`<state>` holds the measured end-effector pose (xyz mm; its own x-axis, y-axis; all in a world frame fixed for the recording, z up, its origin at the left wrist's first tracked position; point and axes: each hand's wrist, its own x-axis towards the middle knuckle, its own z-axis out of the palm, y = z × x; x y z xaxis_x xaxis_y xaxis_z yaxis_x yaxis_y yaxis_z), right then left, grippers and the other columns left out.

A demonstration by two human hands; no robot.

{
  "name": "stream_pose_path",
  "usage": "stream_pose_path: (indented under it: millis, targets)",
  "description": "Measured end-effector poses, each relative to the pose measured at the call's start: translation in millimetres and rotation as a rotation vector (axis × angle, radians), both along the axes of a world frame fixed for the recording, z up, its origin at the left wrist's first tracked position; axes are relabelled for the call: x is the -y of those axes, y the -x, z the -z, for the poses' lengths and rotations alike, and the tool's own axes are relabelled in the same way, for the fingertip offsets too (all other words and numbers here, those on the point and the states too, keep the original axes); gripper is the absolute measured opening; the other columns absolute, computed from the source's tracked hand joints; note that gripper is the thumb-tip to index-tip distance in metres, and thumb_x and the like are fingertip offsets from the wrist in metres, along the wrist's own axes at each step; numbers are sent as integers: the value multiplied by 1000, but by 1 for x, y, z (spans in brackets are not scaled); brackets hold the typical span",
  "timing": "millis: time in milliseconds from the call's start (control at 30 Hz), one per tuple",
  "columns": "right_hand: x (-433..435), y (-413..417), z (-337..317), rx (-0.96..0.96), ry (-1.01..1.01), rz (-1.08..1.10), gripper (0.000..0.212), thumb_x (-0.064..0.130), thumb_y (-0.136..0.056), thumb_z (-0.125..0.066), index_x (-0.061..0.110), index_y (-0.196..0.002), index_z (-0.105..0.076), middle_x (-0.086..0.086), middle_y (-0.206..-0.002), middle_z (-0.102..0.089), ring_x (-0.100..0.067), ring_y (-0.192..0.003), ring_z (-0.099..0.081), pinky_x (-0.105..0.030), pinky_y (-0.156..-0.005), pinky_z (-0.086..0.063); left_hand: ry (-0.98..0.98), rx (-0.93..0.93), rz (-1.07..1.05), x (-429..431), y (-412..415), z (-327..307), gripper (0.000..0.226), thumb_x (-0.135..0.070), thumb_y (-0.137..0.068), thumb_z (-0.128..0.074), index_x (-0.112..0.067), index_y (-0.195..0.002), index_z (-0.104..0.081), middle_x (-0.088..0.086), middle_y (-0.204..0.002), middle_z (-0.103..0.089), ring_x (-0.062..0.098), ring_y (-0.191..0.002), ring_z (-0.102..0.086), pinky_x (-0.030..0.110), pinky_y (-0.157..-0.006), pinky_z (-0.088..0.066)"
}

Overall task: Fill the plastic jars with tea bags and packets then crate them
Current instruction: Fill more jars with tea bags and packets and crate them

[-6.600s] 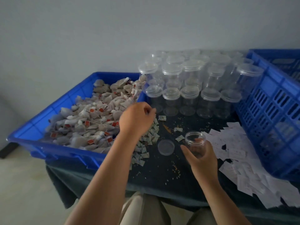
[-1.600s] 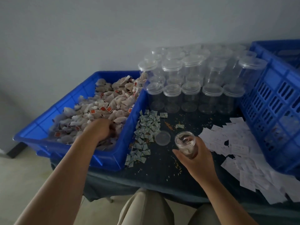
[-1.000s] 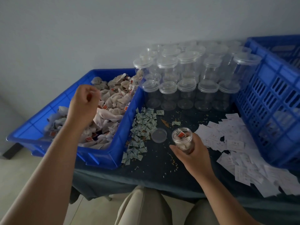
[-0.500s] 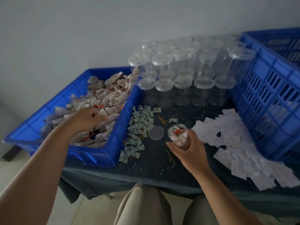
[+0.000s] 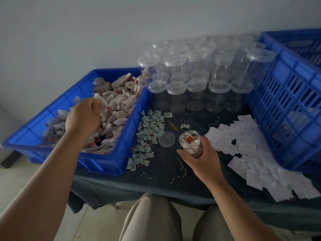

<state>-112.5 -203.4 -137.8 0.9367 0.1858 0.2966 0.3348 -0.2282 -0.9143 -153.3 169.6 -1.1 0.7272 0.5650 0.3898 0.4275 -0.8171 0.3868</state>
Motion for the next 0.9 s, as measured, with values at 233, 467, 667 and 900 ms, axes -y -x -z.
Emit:
stream_pose_path:
  millis: [233,467,667,900]
  targets:
    - [0,0,-1,-2,-13,-5,52,64,-73,-84,37,-112,-63,26,-107,-71,-1,-95,-72,-14,-76,-56,643,259,115,37,-4,-31,31,-57,-101,-47,-32,-101,-64,-4,-84,-63,7,-66,-63,37,-67,-53]
    - [0,1,-4,17,-37,-54,48,58,-75,-86,38,-111,-63,22,-105,-73,-4,-94,-74,-14,-74,-56,334,-60,564,112,0,-50,24,-59,-94,-63,-37,-99,-71,-15,-79,-72,-2,-51,-57,14,-45,-45]
    - [1,2,-4,21,-33,-45,47,56,-76,-87,38,-113,-63,20,-102,-73,-5,-90,-73,-14,-72,-54,144,-317,776,189,-21,-12,24,-56,-90,-73,-43,-110,-72,-24,-97,-72,-7,-83,-67,25,-75,-58]
    - [0,1,-3,38,-25,-43,44,53,-78,-88,41,-112,-64,18,-101,-74,-8,-92,-73,-15,-73,-54,276,-290,889,193,-27,-1,18,-38,-98,-71,-43,-115,-76,-30,-107,-75,-14,-101,-67,20,-93,-55]
